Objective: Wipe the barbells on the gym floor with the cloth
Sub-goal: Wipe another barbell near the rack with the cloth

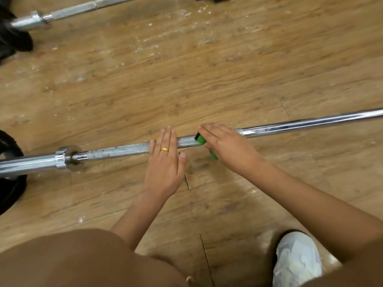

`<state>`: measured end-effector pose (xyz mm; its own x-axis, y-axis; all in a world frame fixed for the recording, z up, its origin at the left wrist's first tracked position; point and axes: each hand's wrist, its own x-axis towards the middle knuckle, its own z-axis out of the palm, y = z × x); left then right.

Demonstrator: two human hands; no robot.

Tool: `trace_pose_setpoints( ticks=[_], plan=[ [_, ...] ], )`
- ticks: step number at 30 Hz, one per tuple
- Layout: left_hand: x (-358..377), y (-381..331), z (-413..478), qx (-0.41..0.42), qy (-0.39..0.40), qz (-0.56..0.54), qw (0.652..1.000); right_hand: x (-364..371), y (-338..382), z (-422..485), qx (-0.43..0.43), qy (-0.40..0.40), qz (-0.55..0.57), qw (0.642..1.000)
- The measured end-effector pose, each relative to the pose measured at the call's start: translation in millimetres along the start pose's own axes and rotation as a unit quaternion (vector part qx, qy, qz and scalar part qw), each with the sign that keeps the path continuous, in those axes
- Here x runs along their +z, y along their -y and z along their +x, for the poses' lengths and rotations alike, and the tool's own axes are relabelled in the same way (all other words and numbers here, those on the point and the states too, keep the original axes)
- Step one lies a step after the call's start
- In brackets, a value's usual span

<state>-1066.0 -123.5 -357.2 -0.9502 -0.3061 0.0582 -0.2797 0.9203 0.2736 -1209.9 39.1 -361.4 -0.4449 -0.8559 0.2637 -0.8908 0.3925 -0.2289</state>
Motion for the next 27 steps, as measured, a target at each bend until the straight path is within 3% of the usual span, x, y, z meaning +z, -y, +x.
trace_pose_setpoints(
  ticks=[3,9,15,20,27],
  plan=[
    [1,-6,-2,-0.012,-0.003,-0.011,1.0,5,4,2,0.028,0.001,-0.003,1.0],
    [-5,-4,-10,0.004,0.014,-0.008,1.0,9,14,3,-0.011,0.031,-0.001,0.999],
    [-2,-7,-24,0.005,0.029,0.033,0.999,8,27,-9,0.038,0.01,-0.026,0.999],
    [1,-10,-36,-0.005,0.023,0.022,0.999,-4,29,-13,-0.033,0.026,-0.033,0.999],
    [-2,-12,-62,0.012,0.043,-0.008,0.999,-19,18,-37,-0.05,0.063,-0.013,0.997]
  ],
)
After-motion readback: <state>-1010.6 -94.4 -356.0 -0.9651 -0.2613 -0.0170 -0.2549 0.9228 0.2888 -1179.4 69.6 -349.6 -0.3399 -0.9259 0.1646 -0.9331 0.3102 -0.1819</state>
